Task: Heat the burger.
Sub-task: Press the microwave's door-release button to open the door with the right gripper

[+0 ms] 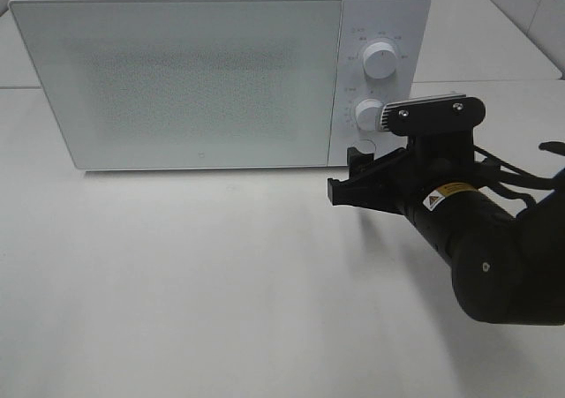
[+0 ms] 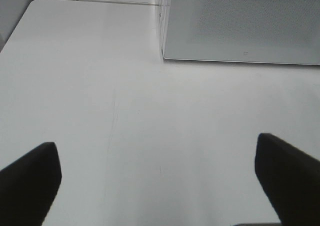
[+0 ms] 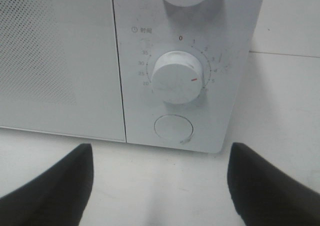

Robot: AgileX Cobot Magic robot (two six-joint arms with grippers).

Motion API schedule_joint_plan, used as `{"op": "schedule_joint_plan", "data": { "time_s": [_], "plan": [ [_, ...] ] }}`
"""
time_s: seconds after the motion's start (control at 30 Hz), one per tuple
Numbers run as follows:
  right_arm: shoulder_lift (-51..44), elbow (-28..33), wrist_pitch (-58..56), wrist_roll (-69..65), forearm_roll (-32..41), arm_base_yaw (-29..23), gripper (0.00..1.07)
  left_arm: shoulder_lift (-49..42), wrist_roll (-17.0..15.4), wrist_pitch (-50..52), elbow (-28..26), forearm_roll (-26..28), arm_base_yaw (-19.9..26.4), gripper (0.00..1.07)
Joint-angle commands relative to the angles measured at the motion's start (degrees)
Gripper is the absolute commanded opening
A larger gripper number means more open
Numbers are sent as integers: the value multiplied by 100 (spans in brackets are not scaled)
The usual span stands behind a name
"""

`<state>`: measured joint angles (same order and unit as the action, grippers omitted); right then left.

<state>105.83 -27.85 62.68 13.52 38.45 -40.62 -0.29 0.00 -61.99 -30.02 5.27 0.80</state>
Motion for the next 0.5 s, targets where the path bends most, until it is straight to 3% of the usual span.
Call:
{"op": "schedule_joint_plan", "data": {
  "time_s": [0.03, 0.3, 0.5],
  "plan": [
    [109, -109, 34, 46, 97, -29, 72, -74, -34, 69, 23, 11, 11, 100],
    [143, -132, 11, -74, 97, -29, 72, -74, -34, 69, 23, 11, 11, 100],
    [143, -132, 17, -1261, 97, -29, 65, -74, -34, 69, 23, 11, 11, 100]
  ]
}}
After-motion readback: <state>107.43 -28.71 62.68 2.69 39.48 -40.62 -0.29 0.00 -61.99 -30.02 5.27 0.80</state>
